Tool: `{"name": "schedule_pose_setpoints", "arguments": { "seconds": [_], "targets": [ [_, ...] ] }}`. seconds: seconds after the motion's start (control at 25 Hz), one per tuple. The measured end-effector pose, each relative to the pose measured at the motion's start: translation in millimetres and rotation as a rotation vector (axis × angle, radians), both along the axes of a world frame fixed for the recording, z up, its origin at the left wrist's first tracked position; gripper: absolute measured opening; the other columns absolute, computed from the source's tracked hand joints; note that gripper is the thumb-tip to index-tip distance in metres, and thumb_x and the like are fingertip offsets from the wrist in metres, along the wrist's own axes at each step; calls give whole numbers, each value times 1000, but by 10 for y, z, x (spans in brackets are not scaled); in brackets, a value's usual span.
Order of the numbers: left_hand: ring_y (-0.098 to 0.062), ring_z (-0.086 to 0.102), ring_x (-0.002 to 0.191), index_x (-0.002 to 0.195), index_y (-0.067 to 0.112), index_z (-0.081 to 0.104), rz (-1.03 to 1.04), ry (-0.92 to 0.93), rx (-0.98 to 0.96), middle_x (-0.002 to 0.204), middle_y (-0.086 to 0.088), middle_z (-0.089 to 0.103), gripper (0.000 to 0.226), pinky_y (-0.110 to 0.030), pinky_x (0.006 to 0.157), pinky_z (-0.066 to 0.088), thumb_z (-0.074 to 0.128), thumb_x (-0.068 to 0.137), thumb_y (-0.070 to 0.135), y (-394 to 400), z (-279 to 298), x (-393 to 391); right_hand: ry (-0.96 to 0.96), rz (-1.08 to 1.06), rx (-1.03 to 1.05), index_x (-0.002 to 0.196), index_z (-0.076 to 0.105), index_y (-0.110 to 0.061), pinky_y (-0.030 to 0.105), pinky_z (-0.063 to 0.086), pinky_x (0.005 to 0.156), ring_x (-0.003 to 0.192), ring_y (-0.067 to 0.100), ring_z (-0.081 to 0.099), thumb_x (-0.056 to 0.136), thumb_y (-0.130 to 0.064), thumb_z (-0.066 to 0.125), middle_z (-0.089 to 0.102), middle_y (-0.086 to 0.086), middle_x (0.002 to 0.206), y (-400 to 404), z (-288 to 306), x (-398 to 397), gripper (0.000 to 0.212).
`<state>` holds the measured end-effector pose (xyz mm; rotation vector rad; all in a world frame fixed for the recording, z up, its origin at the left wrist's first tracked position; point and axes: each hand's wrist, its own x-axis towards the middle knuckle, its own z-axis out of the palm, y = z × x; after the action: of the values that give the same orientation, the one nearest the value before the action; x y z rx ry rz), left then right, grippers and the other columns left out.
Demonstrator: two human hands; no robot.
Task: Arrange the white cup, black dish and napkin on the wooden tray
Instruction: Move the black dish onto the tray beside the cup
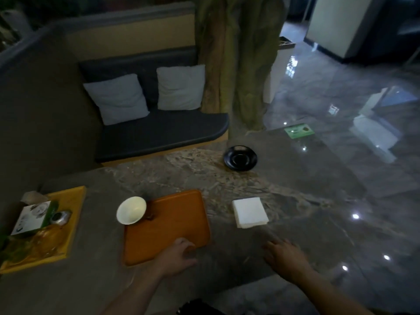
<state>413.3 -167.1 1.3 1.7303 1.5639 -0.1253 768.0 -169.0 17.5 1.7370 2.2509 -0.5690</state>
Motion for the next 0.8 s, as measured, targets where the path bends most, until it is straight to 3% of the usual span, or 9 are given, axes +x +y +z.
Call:
{"name": "schedule_pose_setpoints", "arguments": {
  "seconds": [0.28, 0.52, 0.68, 0.8],
  "targets": [
    [-16, 46, 125, 131, 23, 55, -149, 87, 32, 138, -1, 48, 54, -30, 108, 36, 68, 85, 47, 422, 217, 559, 31, -169, -10, 120, 56, -30, 36, 43, 96, 119, 23, 51, 94, -48, 42, 56, 0, 128, -51, 4, 763, 34],
    [-18, 55, 117, 125, 22, 59, -246, 153, 38, 130, -2, 59, 45, -32, 100, 43, 66, 86, 43, 902, 274, 674, 51, -187, -22, 115, 60, -28, 35, 46, 92, 114, 22, 55, 94, -45, 44, 58, 1, 125, 274, 40, 969, 31],
    [-14, 59, 107, 117, 27, 63, -222, 120, 21, 122, 2, 65, 35, -29, 91, 46, 66, 86, 43, 1239, 258, 602, 28, -165, -29, 121, 58, -29, 34, 48, 89, 116, 24, 56, 93, -45, 47, 59, 2, 130, 721, 114, 976, 34],
    [-14, 58, 107, 116, 27, 63, -180, 116, 31, 118, 7, 62, 41, -29, 92, 47, 66, 83, 51, 1540, 239, 484, 20, -143, -78, 126, 56, -28, 35, 48, 93, 119, 24, 55, 92, -46, 50, 59, 4, 131, 1117, 122, 906, 39]
  ]
}}
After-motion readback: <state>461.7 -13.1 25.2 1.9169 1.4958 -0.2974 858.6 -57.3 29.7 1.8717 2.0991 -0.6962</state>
